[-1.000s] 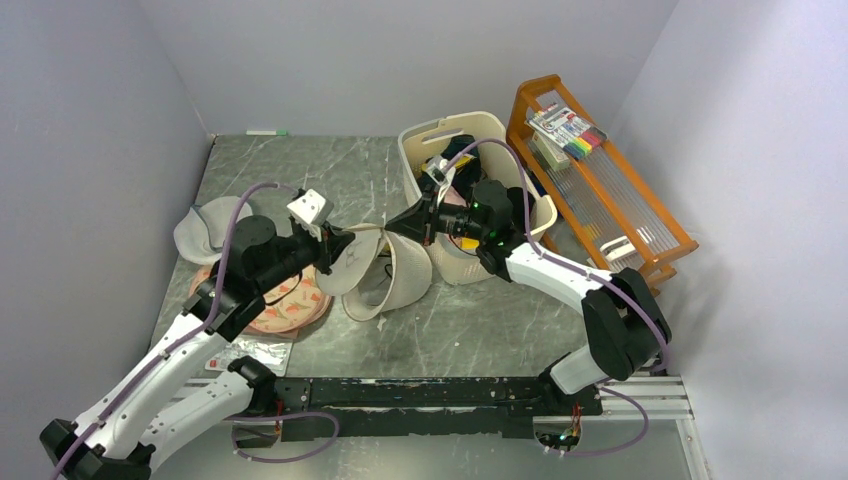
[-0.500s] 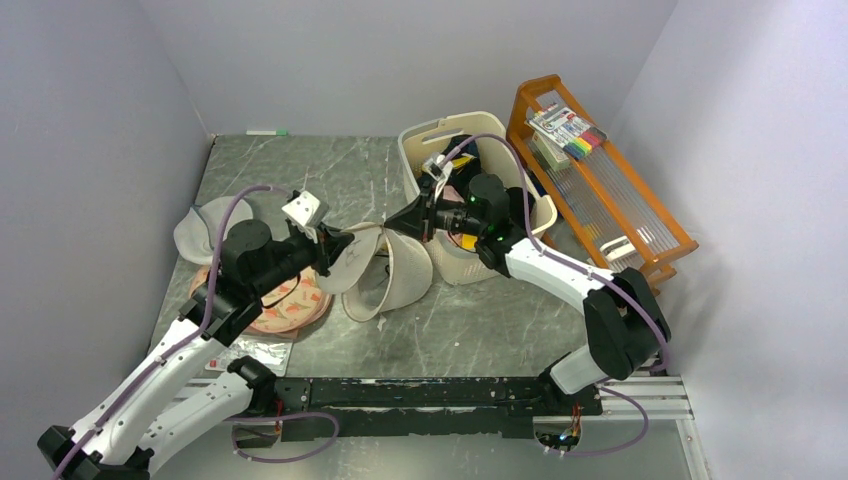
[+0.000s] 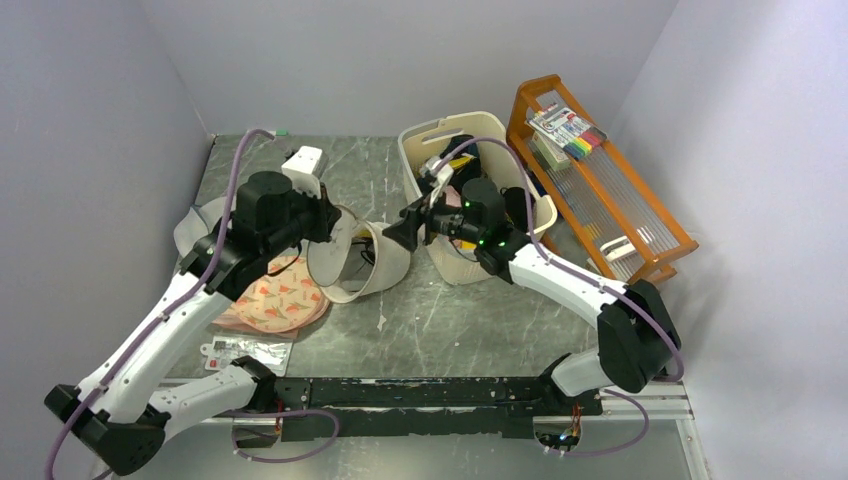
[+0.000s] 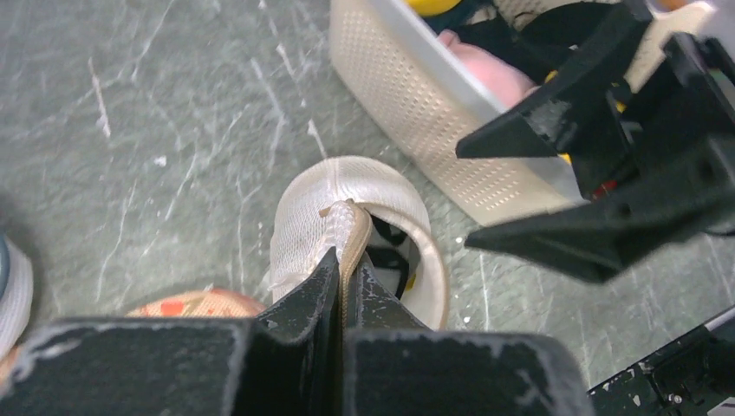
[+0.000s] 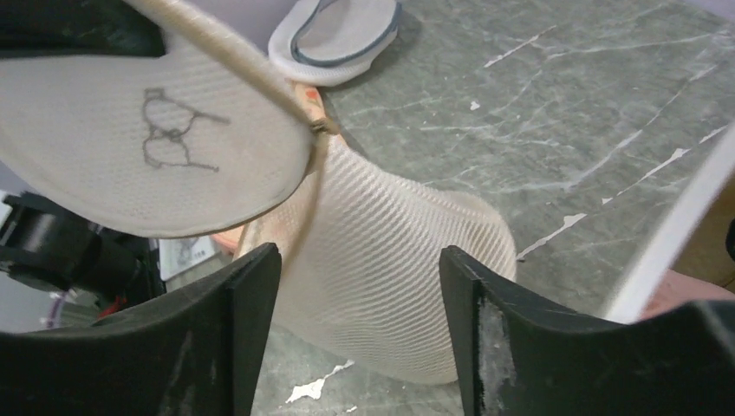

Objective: Unzip the laundry bag and remove the bra

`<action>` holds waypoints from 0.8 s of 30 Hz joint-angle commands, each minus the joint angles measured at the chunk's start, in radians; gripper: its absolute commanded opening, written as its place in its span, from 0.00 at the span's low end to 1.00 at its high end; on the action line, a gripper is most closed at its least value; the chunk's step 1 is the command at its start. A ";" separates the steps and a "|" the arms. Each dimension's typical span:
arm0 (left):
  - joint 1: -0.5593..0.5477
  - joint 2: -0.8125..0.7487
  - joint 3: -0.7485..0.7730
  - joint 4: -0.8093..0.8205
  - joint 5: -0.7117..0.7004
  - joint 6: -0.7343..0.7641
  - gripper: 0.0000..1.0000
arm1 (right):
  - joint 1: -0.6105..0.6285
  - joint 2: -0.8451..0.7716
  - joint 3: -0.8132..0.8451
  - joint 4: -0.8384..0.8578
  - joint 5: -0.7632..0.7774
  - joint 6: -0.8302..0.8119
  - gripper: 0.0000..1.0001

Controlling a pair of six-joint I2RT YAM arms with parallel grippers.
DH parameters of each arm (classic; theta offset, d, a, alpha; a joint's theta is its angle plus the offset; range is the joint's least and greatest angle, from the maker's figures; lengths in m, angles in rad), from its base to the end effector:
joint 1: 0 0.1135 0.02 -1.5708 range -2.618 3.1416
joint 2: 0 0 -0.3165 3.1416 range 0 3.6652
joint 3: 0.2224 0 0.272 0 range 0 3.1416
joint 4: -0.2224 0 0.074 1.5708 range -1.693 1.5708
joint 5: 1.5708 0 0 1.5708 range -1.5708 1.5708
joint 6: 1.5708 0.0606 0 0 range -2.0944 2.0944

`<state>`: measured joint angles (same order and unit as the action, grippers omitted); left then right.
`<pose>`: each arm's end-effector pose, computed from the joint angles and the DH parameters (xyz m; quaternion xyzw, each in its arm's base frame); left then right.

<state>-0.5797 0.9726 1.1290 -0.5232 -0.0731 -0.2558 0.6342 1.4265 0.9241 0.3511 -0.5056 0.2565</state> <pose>0.1865 -0.1168 0.4274 0.1124 0.8162 -0.2021 0.5295 0.2738 0.2378 0.3324 -0.2980 0.6908 0.4430 0.4877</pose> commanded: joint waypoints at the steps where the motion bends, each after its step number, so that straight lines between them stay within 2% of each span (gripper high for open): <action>1: 0.001 0.066 0.105 -0.145 -0.097 -0.056 0.07 | 0.097 -0.019 0.052 -0.116 0.149 -0.134 0.70; 5: 0.001 0.096 0.156 -0.178 -0.126 -0.083 0.07 | 0.171 0.001 0.070 -0.169 0.256 -0.113 0.74; 14: 0.001 0.100 0.163 -0.156 -0.155 -0.105 0.07 | 0.270 0.092 0.133 -0.301 0.541 0.135 0.74; 16: 0.001 0.098 0.163 -0.153 -0.161 -0.123 0.07 | 0.297 0.119 0.149 -0.346 0.632 0.146 0.72; 19: 0.001 0.100 0.164 -0.157 -0.165 -0.120 0.07 | 0.332 0.111 0.127 -0.348 0.757 0.124 0.62; 24: 0.001 0.102 0.169 -0.176 -0.182 -0.107 0.07 | 0.335 0.110 0.097 -0.364 0.778 0.092 0.51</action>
<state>-0.5797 1.0809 1.2560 -0.6876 -0.2222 -0.3599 0.9707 1.5406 1.0393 0.0193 0.1795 0.3618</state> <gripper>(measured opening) 0.107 0.544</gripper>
